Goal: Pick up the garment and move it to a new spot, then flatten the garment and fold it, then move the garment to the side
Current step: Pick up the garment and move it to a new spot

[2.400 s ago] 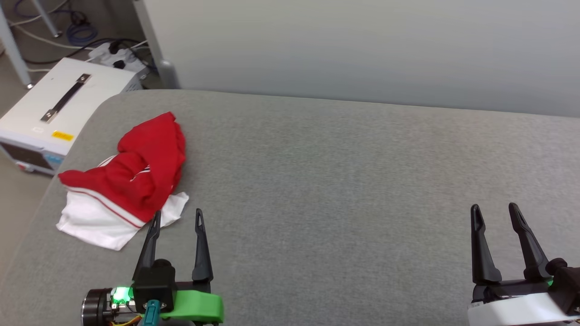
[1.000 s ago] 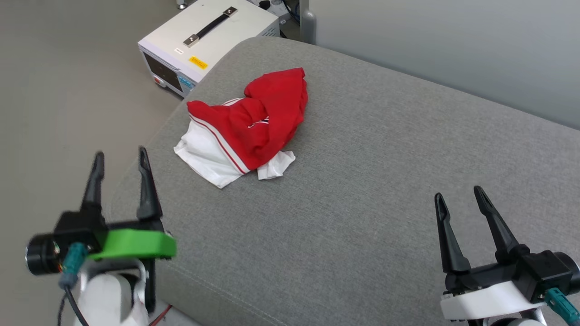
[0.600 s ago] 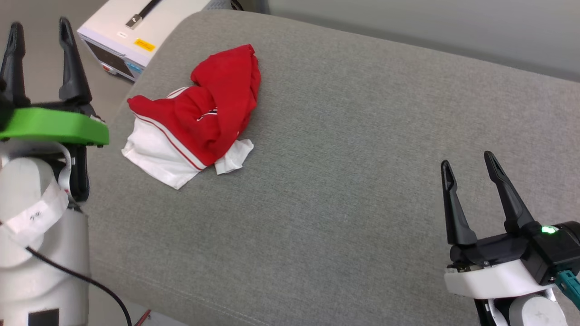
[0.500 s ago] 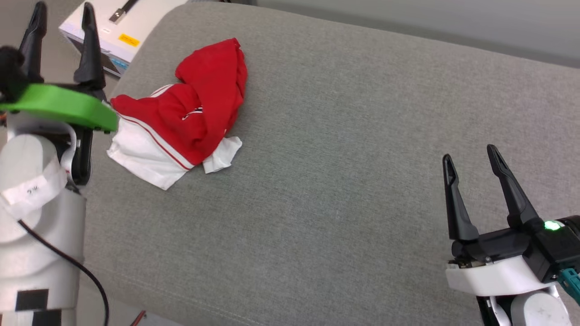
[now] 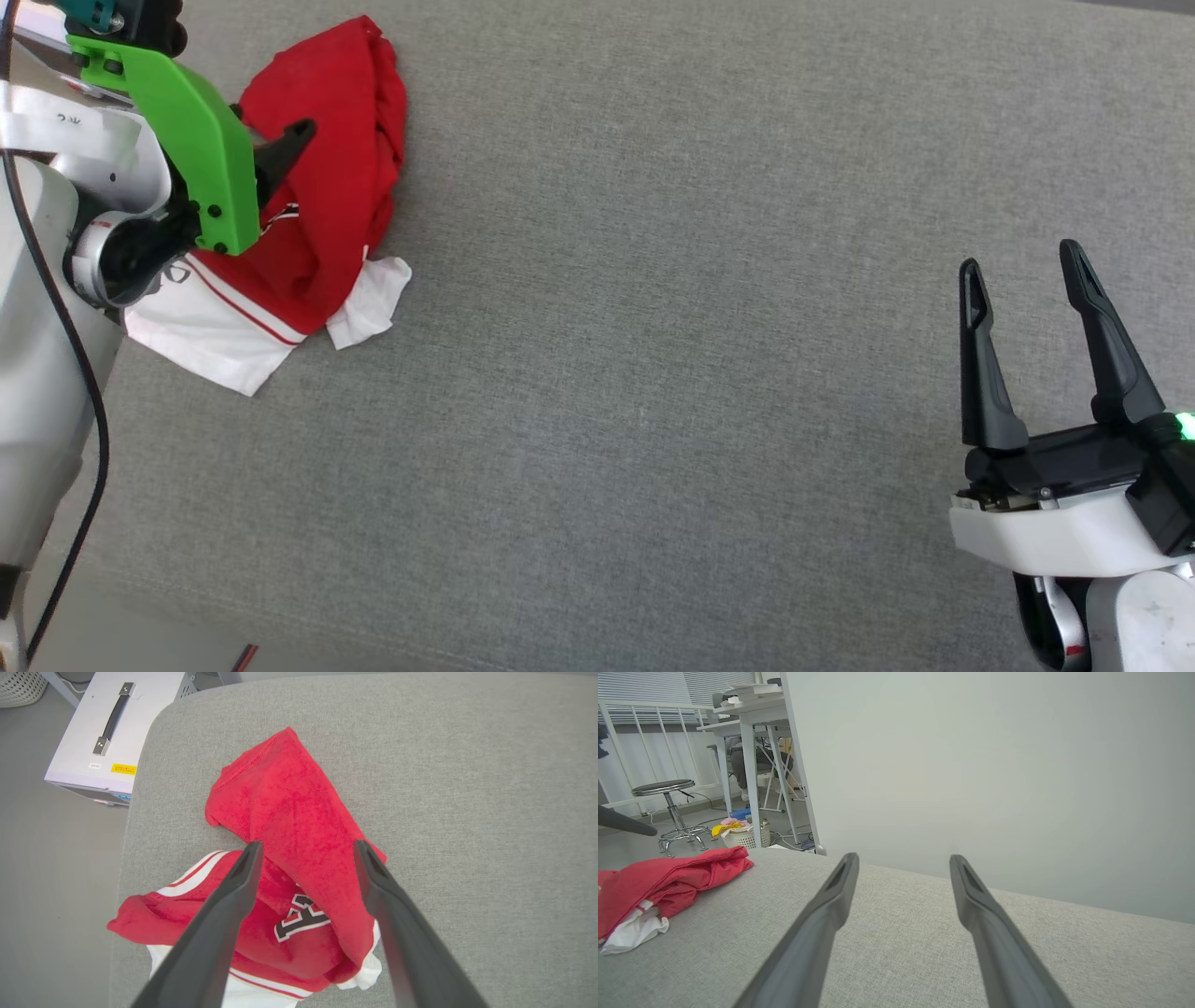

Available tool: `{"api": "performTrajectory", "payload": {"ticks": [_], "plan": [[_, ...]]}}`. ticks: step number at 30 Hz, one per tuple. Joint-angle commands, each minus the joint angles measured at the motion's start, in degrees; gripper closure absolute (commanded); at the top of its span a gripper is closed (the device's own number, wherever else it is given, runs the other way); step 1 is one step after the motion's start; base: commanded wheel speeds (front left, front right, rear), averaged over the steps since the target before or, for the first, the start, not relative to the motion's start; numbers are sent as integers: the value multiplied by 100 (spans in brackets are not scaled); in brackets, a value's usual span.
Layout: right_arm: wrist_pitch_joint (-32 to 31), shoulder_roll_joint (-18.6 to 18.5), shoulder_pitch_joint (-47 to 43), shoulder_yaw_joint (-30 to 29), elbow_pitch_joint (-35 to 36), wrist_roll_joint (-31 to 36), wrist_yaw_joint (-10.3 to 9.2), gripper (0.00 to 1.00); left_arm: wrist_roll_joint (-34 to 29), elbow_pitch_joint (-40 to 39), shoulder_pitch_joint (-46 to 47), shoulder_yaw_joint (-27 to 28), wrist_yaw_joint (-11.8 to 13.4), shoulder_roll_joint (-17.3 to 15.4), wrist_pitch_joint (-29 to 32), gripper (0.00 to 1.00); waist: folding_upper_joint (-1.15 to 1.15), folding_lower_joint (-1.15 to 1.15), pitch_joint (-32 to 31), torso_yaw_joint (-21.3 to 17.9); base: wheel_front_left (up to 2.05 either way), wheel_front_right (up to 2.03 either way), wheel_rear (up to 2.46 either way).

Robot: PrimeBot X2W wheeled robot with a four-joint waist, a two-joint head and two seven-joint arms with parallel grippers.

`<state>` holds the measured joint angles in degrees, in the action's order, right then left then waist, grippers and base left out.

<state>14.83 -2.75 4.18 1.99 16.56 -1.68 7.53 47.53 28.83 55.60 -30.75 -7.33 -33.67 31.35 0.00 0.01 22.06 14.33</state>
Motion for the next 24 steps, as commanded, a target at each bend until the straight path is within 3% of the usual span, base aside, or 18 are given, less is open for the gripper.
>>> {"api": "performTrajectory", "payload": {"ticks": [1,8,23,24], "plan": [[17,-12,127,-35,47,-7,-4,0,127,-6,178,-162,-15,-134,205,0,0,-1,213,-167,0,0,0],[17,-12,302,-101,57,-81,-4,0,534,312,294,-944,-15,-362,1091,0,0,-1,495,-332,0,0,0],[17,-12,462,-183,-2,-217,-4,0,746,1313,132,-2167,-15,28,1069,0,0,-1,732,-421,0,0,0],[17,-12,461,-190,-12,-223,-4,0,749,1322,164,-2250,-15,15,1026,17,0,-1,708,-409,0,0,0]]}}
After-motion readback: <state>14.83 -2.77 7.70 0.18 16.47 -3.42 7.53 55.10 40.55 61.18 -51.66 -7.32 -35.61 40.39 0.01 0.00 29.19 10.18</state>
